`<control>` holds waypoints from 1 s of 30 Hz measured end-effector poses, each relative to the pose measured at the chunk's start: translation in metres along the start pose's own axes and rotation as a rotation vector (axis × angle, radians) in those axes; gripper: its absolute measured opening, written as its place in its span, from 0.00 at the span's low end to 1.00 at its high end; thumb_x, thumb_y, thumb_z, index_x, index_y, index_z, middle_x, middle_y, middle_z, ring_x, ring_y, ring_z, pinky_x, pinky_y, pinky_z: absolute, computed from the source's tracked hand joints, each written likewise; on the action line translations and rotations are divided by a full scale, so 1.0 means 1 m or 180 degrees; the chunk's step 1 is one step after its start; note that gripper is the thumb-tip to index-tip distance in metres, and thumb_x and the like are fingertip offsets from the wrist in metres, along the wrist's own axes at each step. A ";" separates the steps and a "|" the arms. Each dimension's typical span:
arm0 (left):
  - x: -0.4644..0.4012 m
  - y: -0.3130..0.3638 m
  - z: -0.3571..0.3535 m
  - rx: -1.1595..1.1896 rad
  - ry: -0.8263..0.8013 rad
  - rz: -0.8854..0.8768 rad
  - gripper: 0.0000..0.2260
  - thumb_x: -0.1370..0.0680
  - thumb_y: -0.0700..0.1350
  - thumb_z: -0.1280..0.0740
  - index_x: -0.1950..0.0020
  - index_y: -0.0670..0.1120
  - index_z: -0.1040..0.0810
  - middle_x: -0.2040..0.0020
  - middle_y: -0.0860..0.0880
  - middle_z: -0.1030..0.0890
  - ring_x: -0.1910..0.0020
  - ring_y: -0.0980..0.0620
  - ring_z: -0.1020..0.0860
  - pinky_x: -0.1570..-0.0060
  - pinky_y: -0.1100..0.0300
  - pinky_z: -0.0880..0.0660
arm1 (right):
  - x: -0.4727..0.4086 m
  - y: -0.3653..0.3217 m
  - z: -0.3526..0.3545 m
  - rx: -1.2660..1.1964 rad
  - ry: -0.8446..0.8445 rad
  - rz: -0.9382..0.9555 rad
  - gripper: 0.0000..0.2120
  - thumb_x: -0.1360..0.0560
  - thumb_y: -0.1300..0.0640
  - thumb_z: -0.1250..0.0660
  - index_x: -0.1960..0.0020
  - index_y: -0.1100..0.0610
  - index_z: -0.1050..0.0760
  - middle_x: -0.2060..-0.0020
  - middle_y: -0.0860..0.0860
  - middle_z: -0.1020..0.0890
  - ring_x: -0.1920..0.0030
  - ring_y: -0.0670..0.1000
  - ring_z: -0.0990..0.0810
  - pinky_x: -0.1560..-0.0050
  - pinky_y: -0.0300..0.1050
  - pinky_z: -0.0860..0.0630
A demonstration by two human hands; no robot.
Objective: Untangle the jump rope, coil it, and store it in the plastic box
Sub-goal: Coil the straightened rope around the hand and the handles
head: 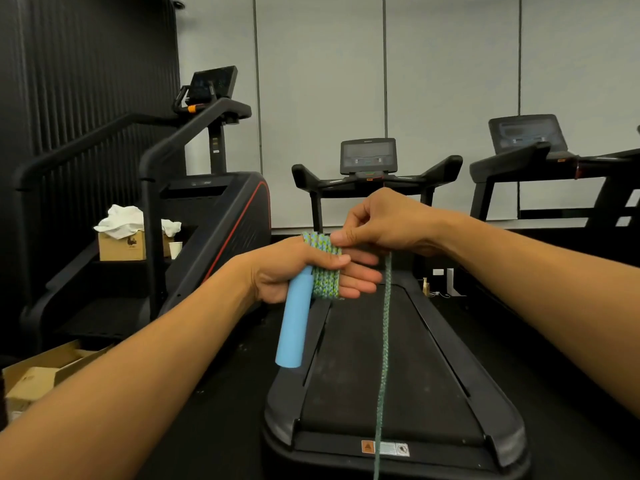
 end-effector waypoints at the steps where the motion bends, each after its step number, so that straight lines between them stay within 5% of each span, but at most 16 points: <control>1: 0.000 0.002 0.000 0.0085 -0.0015 -0.0040 0.16 0.24 0.37 0.39 0.37 0.36 0.23 0.44 0.37 0.16 0.47 0.43 0.15 0.45 0.54 0.19 | -0.001 -0.001 0.001 -0.0074 0.0071 0.0058 0.17 0.31 0.49 0.23 0.60 0.64 0.19 0.72 0.51 0.24 0.70 0.45 0.29 0.67 0.37 0.31; 4: 0.000 0.010 -0.002 0.0366 -0.0018 -0.0246 0.15 0.24 0.36 0.40 0.42 0.36 0.19 0.44 0.36 0.17 0.47 0.42 0.15 0.47 0.54 0.18 | -0.004 -0.002 0.003 -0.0473 0.0155 0.0082 0.12 0.28 0.52 0.25 0.61 0.61 0.21 0.69 0.50 0.22 0.68 0.44 0.26 0.65 0.37 0.27; 8: 0.003 0.018 -0.007 0.0559 0.0006 -0.0545 0.16 0.25 0.37 0.41 0.51 0.38 0.13 0.49 0.39 0.14 0.51 0.44 0.14 0.54 0.56 0.17 | -0.003 0.002 -0.007 -0.1938 -0.0305 -0.0232 0.14 0.22 0.55 0.34 0.65 0.57 0.28 0.75 0.47 0.24 0.74 0.43 0.25 0.71 0.36 0.25; 14: 0.000 0.020 -0.007 0.1117 -0.0376 -0.0925 0.17 0.25 0.37 0.35 0.37 0.36 0.20 0.39 0.36 0.19 0.40 0.41 0.18 0.43 0.51 0.20 | 0.000 0.008 -0.027 -0.3187 -0.0307 -0.0460 0.13 0.17 0.60 0.45 0.58 0.58 0.27 0.75 0.47 0.25 0.75 0.42 0.28 0.74 0.34 0.30; 17: -0.002 0.026 0.005 0.1291 -0.0184 -0.1280 0.20 0.22 0.36 0.42 0.31 0.36 0.26 0.32 0.36 0.24 0.35 0.40 0.22 0.36 0.50 0.24 | -0.006 0.024 -0.042 -0.2932 -0.0073 -0.0581 0.10 0.17 0.62 0.46 0.50 0.58 0.26 0.66 0.52 0.27 0.71 0.45 0.31 0.70 0.39 0.33; 24: -0.001 0.029 0.027 0.1103 0.0368 -0.1195 0.26 0.28 0.30 0.42 0.29 0.35 0.30 0.30 0.36 0.25 0.32 0.40 0.24 0.34 0.49 0.26 | 0.002 0.033 -0.038 -0.2190 -0.0114 -0.0864 0.08 0.20 0.64 0.40 0.53 0.59 0.23 0.67 0.55 0.22 0.73 0.47 0.32 0.71 0.41 0.34; 30: -0.008 0.028 0.036 0.0838 0.0737 -0.1050 0.28 0.30 0.31 0.39 0.29 0.38 0.29 0.30 0.38 0.25 0.31 0.40 0.25 0.30 0.47 0.30 | 0.018 0.022 -0.029 -0.1485 -0.0874 -0.1122 0.09 0.22 0.63 0.35 0.43 0.64 0.21 0.65 0.54 0.19 0.72 0.46 0.27 0.69 0.39 0.26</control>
Point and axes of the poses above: each hand's wrist, its own x-axis away from the middle knuckle, its own z-axis out of the back of the hand, y = z × x, the point moved 5 cm from there along -x, towards the middle knuckle
